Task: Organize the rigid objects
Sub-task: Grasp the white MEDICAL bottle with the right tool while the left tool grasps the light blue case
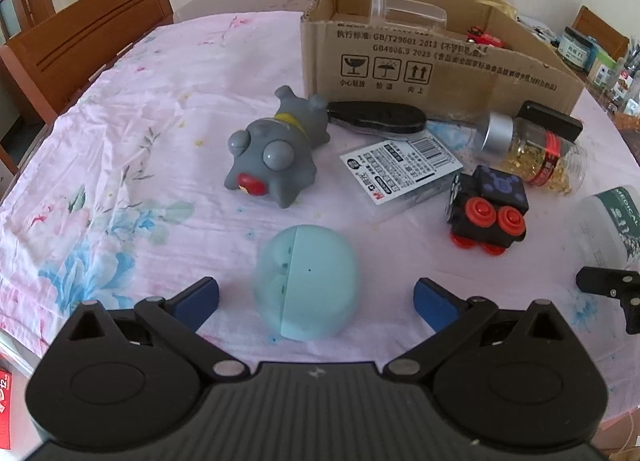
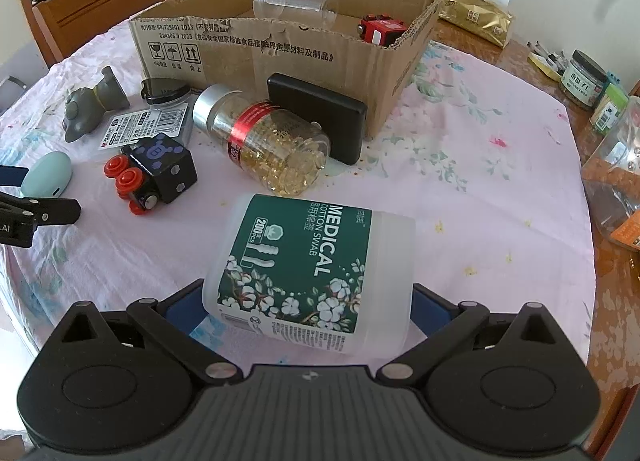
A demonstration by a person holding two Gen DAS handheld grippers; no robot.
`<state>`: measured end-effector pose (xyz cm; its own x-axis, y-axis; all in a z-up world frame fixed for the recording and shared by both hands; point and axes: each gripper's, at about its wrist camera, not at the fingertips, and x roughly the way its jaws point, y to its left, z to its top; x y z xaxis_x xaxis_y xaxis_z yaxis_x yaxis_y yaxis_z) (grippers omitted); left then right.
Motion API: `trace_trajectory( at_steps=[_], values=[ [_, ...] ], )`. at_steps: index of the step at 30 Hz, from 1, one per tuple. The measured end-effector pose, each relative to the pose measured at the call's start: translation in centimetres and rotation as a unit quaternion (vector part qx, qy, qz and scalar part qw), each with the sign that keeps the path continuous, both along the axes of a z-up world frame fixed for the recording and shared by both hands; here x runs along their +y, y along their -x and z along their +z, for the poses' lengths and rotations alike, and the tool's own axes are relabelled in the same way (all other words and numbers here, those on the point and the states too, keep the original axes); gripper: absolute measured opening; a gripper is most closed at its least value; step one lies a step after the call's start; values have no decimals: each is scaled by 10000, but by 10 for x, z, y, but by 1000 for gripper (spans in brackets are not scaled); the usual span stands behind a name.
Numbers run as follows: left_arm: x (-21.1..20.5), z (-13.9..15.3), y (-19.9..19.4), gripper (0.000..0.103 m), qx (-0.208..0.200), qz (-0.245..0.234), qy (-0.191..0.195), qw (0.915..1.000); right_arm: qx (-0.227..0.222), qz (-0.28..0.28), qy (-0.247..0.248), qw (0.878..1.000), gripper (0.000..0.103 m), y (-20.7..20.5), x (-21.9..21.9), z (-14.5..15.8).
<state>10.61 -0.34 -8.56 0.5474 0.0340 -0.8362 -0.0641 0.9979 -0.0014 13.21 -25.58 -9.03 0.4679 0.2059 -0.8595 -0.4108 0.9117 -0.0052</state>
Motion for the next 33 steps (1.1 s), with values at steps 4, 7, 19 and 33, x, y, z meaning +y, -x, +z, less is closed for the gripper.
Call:
trace_trajectory(
  at_steps=[4,7,19,33],
  values=[
    [1,0,1,103,-30,0,-6,10000,-26,9,-13,10000,103,0,0,0],
    [4,2,3,95,-92,12,2,10000,-42,8,-21,10000,103,1,-1,0],
    [5,10,2,54,-143,-159,-37,9998,125,-50,69,9999,103,-5,4,2],
    [6,9,0,53,-138,-178,3,9997,142,-182,386,9990,92,-17,21,14]
  ],
)
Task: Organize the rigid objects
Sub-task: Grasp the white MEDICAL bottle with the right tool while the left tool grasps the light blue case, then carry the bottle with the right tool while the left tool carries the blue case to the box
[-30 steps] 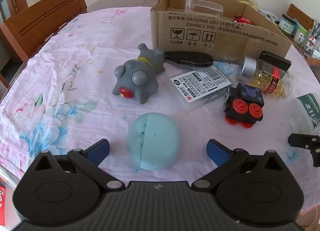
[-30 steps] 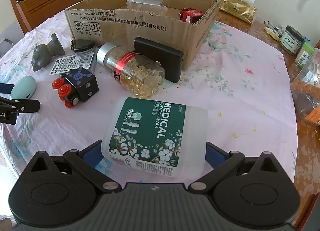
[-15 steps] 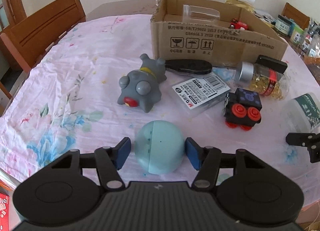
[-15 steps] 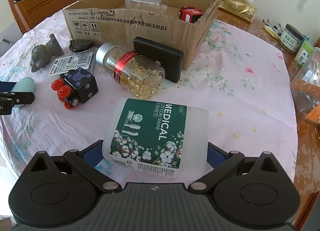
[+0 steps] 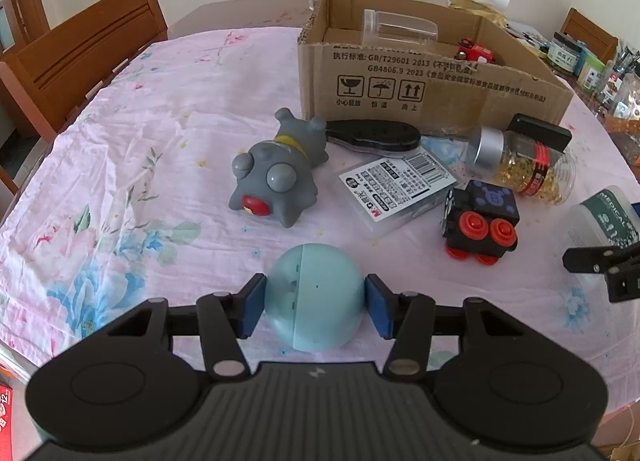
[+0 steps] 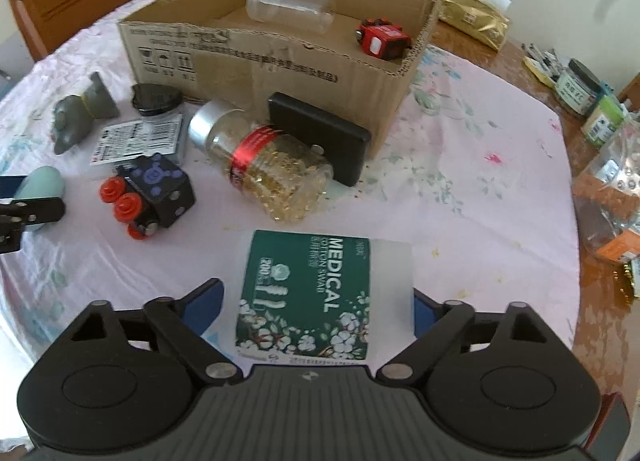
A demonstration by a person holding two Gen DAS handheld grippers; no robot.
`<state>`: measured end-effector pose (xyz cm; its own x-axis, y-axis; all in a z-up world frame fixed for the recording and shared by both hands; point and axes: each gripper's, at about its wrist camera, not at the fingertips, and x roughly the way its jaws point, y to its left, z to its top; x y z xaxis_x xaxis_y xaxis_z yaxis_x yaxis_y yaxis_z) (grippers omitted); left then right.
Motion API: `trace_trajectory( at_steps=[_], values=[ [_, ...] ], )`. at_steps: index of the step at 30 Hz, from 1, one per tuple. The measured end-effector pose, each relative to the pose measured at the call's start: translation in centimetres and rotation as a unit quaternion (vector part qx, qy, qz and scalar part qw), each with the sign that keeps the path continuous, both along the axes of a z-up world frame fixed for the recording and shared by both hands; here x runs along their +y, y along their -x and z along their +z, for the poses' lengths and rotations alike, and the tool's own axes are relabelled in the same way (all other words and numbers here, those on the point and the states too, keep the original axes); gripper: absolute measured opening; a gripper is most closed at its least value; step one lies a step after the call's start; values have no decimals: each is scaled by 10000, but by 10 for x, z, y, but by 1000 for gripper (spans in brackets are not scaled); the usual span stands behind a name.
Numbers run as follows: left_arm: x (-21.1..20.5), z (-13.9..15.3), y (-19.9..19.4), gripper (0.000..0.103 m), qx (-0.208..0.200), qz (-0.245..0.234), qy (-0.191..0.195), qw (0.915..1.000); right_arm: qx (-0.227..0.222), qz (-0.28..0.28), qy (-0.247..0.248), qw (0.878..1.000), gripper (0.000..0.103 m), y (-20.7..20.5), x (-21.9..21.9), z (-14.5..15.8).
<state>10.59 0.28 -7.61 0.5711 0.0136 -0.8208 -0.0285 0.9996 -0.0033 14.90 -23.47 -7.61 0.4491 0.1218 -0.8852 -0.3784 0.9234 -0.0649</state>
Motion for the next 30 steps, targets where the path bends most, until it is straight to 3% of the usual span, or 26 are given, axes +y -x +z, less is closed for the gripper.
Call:
trace_trajectory(
  at_steps=[9,17,25,30],
  values=[
    [0,0,-3,52,29,-84,-27,10000,-2,-144,110,9998,87,-2,1,1],
    [1,6,-4,52,186,-508,-117,9985,-43,-10,2,10000,87,-4,1,11],
    [4,43,-5,52,151,-1196,-95,9927,-166,504,-271,9982,87,-10,-1,49],
    [5,69,-14,52,15,-1450,46,9894,-494,706,-486,9951,87,-26,-2,85]
  ],
)
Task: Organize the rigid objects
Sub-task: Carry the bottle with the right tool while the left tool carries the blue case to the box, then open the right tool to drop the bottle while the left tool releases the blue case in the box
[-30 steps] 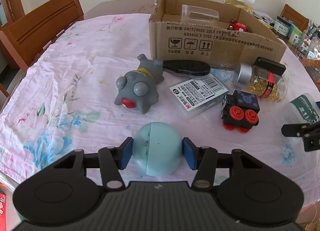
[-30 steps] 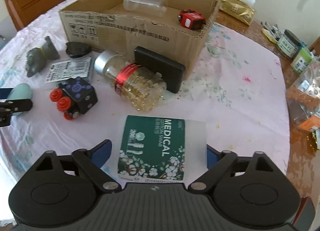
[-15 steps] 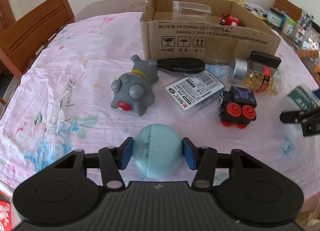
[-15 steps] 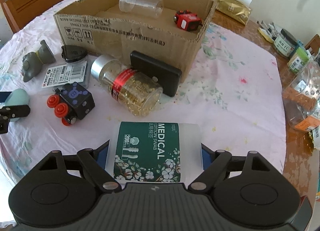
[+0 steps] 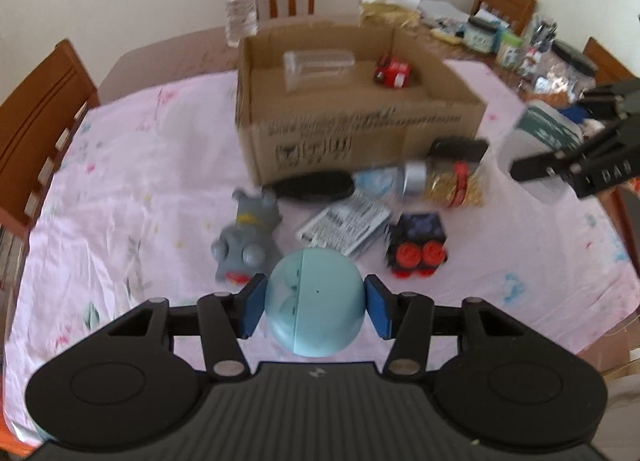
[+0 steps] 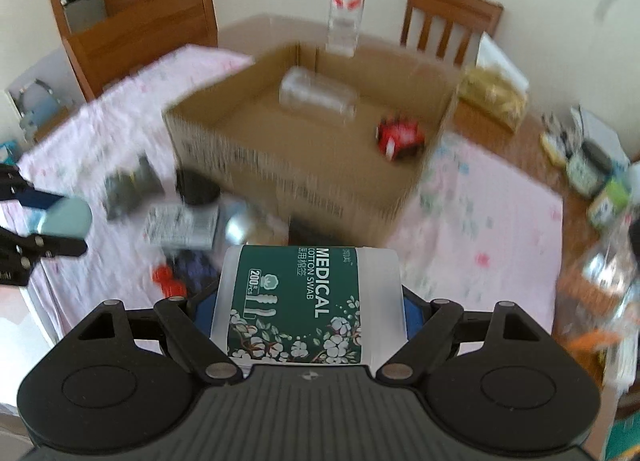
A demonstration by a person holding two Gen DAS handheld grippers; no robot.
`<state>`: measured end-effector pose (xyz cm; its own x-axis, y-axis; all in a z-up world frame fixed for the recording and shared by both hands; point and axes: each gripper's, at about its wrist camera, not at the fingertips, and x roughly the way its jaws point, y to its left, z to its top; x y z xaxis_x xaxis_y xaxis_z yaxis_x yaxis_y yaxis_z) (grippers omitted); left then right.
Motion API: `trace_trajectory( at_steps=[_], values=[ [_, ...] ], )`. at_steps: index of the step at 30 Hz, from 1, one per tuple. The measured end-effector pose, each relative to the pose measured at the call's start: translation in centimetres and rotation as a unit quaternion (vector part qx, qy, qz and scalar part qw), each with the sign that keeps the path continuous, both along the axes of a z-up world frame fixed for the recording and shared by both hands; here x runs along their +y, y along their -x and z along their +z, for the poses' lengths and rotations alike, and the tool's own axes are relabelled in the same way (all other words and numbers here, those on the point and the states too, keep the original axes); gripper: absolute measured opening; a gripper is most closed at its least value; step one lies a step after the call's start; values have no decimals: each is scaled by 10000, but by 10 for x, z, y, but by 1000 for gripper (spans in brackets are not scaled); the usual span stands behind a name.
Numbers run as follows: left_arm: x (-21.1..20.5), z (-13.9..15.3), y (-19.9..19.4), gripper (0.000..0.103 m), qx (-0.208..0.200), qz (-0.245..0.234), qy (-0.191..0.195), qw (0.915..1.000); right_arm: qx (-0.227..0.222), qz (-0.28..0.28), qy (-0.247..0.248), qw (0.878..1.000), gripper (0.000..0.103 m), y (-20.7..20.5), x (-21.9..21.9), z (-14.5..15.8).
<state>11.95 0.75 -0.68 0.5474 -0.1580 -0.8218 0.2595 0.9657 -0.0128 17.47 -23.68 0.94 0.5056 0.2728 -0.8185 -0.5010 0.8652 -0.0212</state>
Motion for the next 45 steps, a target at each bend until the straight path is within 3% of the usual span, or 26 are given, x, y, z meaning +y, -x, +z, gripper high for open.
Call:
trace_trajectory(
  at_steps=[8,18,20,33,37,45],
  values=[
    [-3,36,-34,52,-464,-309,5,9984,-578,62,-109,9982,87,-50,13,34],
    [-2,53,-85,52,-800,-407,-186,9958,-597,-212,-318,9975,87,-117,31,25],
    [-3,53,-95,52,-830,-428,-199,9954,-594,-308,-247,9975,101,-126,33,19],
    [-16,44,-156,52,-837,-748,-272,9933,-494,-1106,-344,9920,103,-94,14,19],
    [-21,33,-175,52,-733,-851,-289,9932,-340,-1425,-507,9879,103,-86,2,16],
    [-24,-2,-200,52,-353,-857,-361,9950,-217,-1809,-264,9829,103,-77,-11,6]
  ],
)
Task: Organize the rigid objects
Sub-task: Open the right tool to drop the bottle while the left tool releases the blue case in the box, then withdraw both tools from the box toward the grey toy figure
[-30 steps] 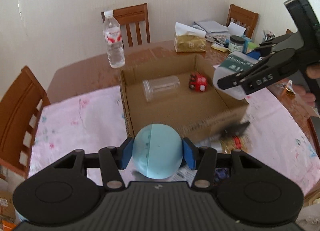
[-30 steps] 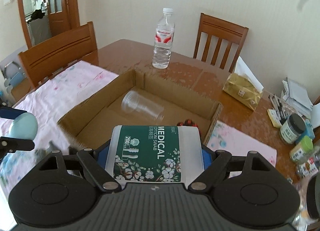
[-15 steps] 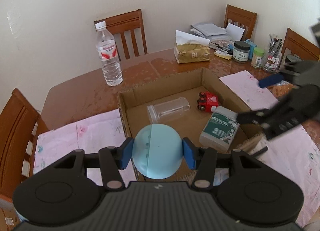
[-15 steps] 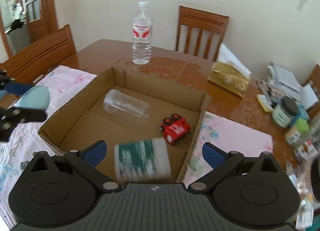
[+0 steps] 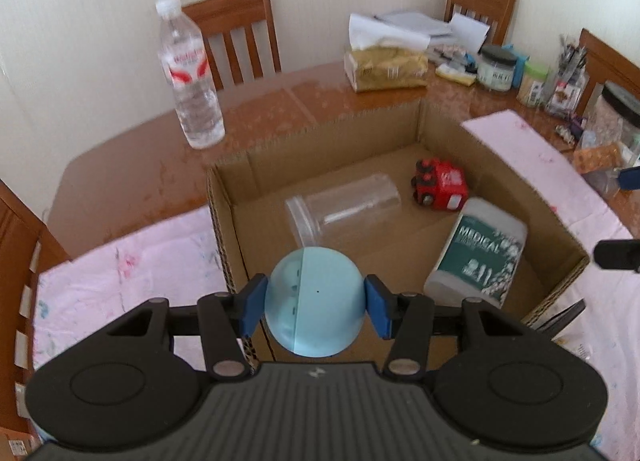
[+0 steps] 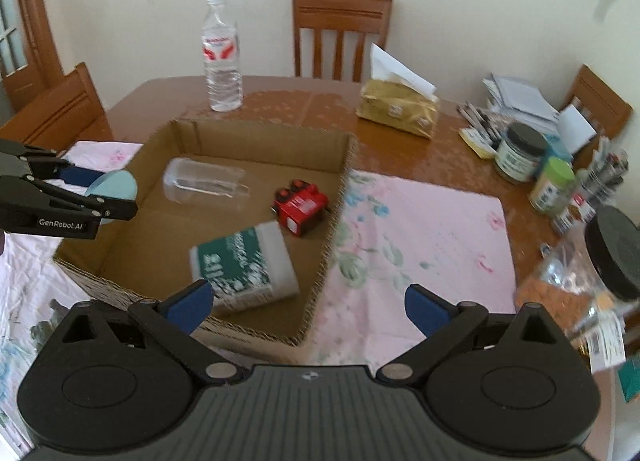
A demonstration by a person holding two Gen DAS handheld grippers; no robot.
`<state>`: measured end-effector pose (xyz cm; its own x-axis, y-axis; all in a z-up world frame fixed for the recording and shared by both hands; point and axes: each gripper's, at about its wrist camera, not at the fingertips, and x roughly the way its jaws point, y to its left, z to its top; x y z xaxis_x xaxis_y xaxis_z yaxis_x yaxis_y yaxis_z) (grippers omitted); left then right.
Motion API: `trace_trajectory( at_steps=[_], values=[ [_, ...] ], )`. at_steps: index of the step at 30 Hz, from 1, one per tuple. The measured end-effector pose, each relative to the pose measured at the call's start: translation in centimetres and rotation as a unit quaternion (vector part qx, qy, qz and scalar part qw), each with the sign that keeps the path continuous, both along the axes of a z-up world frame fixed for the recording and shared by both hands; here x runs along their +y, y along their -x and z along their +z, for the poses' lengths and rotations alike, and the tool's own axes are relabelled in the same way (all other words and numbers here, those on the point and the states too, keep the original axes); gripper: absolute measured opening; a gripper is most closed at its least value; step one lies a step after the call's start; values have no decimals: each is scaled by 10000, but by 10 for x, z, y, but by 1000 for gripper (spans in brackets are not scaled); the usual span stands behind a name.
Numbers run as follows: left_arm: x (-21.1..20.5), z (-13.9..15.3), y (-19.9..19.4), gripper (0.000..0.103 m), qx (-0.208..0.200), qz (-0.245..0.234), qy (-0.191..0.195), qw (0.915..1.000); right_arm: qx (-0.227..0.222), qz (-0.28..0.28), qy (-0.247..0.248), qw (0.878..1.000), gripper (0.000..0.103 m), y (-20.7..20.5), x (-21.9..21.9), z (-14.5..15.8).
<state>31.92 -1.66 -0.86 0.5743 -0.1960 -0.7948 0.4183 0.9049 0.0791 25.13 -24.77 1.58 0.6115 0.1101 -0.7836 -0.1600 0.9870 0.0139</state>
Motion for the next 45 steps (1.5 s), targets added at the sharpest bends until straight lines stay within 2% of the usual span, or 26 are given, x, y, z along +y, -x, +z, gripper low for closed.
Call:
trace_trajectory(
  at_steps=[5,6,7,8,16,22,27,29,32,37,45],
  values=[
    [2,-4,-3,55,-27,93,3,10000,115,-138,28,9998,103,3,-5,-5],
    [3,-2,-4,66,-86,125,19,9999,133,-157,38,9998,103,3,-5,-6],
    [4,0,-4,86,-146,154,32,9998,148,-175,48,9997,103,3,-5,-7],
    [5,2,-2,98,-222,190,42,9996,152,-184,52,9997,103,3,-5,-7],
    [11,23,20,98,-525,292,200,9980,233,-203,38,9995,103,6,-2,-6],
    [19,25,53,98,-501,565,248,9968,244,-206,25,9995,103,15,-1,-4],
    [29,5,87,99,-553,982,275,9933,148,-192,27,9997,103,30,2,-14],
    [31,-7,101,99,-421,1280,146,9908,313,-297,30,9991,103,36,3,-20],
    [35,-24,119,99,-313,1482,47,9885,376,-170,-73,9991,103,50,7,-28],
    [41,-47,133,99,-67,1728,-177,9848,560,-57,-91,9984,103,66,15,-38],
    [49,-65,139,99,109,1889,-227,9817,597,117,-135,9981,103,81,29,-38]
  ],
)
